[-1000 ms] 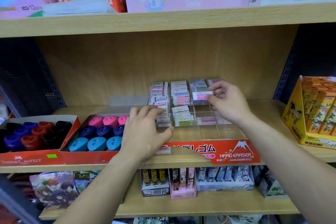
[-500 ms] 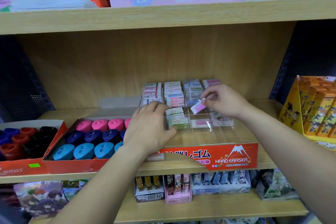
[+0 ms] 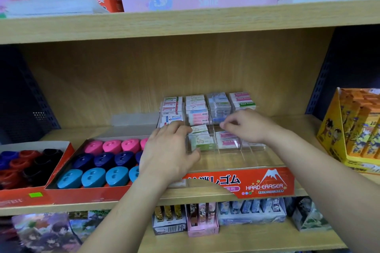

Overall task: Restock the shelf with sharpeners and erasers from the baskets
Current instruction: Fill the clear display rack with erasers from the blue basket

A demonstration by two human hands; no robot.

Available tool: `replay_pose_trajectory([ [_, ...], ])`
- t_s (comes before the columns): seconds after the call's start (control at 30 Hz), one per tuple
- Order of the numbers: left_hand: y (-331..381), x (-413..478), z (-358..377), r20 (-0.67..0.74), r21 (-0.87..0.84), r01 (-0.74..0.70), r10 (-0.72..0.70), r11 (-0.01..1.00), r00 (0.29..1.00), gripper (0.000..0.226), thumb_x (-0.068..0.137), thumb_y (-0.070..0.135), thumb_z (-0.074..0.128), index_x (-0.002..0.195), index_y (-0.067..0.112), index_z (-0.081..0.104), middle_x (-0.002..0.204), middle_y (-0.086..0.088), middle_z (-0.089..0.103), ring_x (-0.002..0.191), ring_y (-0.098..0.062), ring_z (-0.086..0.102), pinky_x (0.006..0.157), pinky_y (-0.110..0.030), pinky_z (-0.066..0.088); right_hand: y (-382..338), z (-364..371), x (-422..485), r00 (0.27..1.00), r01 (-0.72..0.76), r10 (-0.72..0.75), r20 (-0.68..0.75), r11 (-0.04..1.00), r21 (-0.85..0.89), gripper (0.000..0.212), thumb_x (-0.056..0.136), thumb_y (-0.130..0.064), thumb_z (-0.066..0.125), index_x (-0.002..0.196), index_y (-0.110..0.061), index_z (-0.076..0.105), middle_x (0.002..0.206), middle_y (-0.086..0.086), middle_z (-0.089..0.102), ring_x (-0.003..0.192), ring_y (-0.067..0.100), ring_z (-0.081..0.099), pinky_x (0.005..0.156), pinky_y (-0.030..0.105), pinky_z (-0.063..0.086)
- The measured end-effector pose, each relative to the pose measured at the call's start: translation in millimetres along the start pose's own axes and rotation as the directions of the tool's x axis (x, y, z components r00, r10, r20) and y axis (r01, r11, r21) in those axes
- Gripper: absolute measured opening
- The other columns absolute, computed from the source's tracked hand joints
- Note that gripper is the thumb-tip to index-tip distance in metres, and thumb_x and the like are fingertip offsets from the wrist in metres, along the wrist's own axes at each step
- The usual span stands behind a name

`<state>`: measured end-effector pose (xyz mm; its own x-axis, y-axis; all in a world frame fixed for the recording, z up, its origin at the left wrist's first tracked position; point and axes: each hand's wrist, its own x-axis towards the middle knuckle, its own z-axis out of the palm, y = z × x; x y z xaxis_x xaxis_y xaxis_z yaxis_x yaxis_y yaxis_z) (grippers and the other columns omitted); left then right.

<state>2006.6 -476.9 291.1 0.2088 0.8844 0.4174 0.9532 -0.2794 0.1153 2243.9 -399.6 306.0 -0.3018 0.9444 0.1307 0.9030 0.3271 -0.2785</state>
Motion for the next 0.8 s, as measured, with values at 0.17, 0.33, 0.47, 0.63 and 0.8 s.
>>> replay_pose_trajectory([
  [0.17,1.6,-2.0,-4.0,0.024,0.0,0.006,-0.006,1.0,1.0,0.056,0.093,0.055,0.054,0.144,0.034,0.049,0.153,0.013,0.043,0.139,-0.013,0.042,0.115,-0.034,0.032,1.0,-23.9,-20.8,0.989,0.014,0.002,-0.15,0.994,0.106,0.031,0.103,-0.041,0.047,0.114,-0.025,0.071,0.103,-0.005,0.074,0.086,0.013,0.069,0.077,0.037,0.056],
  [0.33,3.6,-3.7,-6.0,0.043,-0.005,0.013,-0.013,1.0,0.999,0.052,0.094,0.052,0.054,0.143,0.033,0.051,0.152,0.013,0.044,0.136,-0.013,0.045,0.108,-0.035,0.04,32.5,-32.2,-38.9,0.986,-0.039,0.035,-0.161,0.999,-0.023,0.031,0.101,-0.024,0.05,0.128,-0.026,0.066,0.124,-0.007,0.07,0.115,0.013,0.063,0.098,0.033,0.051],
  [0.47,3.0,-4.3,-5.6,0.048,-0.006,0.014,-0.014,1.0,0.999,0.049,0.095,0.051,0.053,0.142,0.034,0.051,0.151,0.014,0.044,0.134,-0.012,0.047,0.104,-0.034,0.044,26.0,-25.6,-41.1,0.998,-0.011,0.015,-0.067,0.998,0.055,0.036,0.104,-0.034,0.048,0.136,-0.023,0.061,0.134,-0.006,0.065,0.123,0.013,0.06,0.104,0.03,0.044],
  [0.63,2.0,-3.3,-3.3,0.034,-0.008,0.015,-0.014,1.0,0.999,0.047,0.095,0.051,0.052,0.14,0.034,0.052,0.151,0.016,0.045,0.132,-0.011,0.048,0.102,-0.033,0.046,20.8,-20.0,-34.0,0.999,-0.042,0.045,0.014,0.985,-0.166,0.065,0.101,-0.064,0.021,0.148,-0.026,0.048,0.137,-0.002,0.064,0.132,0.021,0.054,0.121,0.044,0.021],
  [0.8,2.7,-2.9,-3.1,0.023,-0.004,0.01,-0.01,1.0,1.0,0.048,0.096,0.053,0.051,0.14,0.036,0.052,0.151,0.017,0.045,0.132,-0.01,0.048,0.1,-0.033,0.048,17.0,-25.0,-39.3,0.995,0.016,0.007,0.101,0.972,-0.233,0.063,0.1,-0.066,0.028,0.152,-0.032,0.042,0.155,-0.006,0.046,0.144,0.016,0.041,0.126,0.048,0.002],
])
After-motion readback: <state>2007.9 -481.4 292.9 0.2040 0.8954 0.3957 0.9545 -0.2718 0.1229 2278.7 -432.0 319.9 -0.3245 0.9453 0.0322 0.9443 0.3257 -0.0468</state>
